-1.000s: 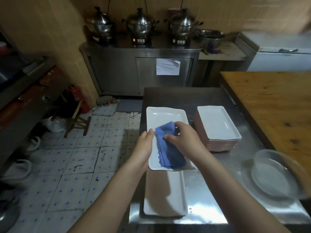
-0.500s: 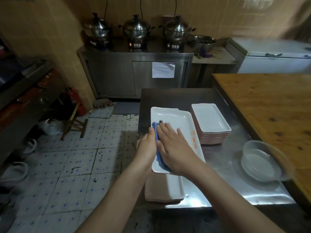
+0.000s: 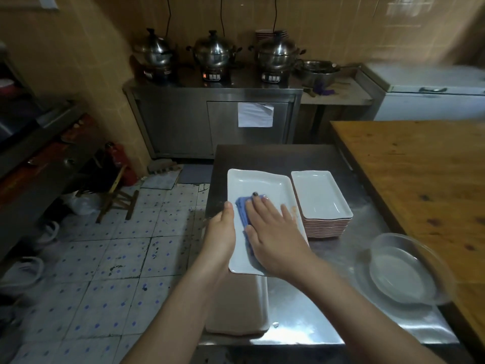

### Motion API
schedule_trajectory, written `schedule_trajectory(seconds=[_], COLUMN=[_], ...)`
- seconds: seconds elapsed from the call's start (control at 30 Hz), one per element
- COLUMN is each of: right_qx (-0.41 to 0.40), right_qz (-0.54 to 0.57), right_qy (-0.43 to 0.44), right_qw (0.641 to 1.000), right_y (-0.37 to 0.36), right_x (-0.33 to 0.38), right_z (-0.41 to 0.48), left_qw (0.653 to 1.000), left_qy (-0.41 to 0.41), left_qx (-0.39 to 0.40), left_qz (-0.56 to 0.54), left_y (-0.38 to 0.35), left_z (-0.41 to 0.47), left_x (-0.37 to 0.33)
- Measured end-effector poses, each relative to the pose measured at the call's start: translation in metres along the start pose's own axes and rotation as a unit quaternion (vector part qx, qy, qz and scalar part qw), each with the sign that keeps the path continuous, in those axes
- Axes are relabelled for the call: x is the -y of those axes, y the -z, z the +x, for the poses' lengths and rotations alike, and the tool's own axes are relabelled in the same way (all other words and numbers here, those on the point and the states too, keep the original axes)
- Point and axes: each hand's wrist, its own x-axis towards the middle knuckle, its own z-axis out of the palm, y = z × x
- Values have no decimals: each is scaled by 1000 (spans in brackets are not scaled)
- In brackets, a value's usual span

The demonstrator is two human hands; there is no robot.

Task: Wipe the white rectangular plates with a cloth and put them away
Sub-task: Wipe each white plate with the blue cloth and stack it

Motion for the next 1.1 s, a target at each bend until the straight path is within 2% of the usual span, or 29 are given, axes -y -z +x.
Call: schedule_trajectory(seconds=[0.1, 0.3, 0.5, 0.73, 0.87, 1.1], right_qx=[-15, -12, -1, -13, 15, 33], right_qz=[-11, -107, -85, -67, -19, 72], right_qy=[16, -29, -98, -63, -63, 16], right_qw=[1000, 994, 992, 996, 998, 997], right_y=[9, 21, 14, 3, 6, 9], right_x=[-14, -65, -94, -66, -47, 2], right_z=[29, 61, 35, -7, -9, -7], left_qw=[1000, 1000, 1000, 999, 999, 996], left_qy=[-3, 3, -4, 0, 7, 13], left_qx=[1, 9, 6, -36, -27, -25], left_qz=[5, -8, -3, -30, -34, -82], left_y=[-14, -29, -30, -31, -33, -28], left_z=[2, 7, 10, 16, 20, 17], left_x=[3, 3, 3, -4, -2, -3])
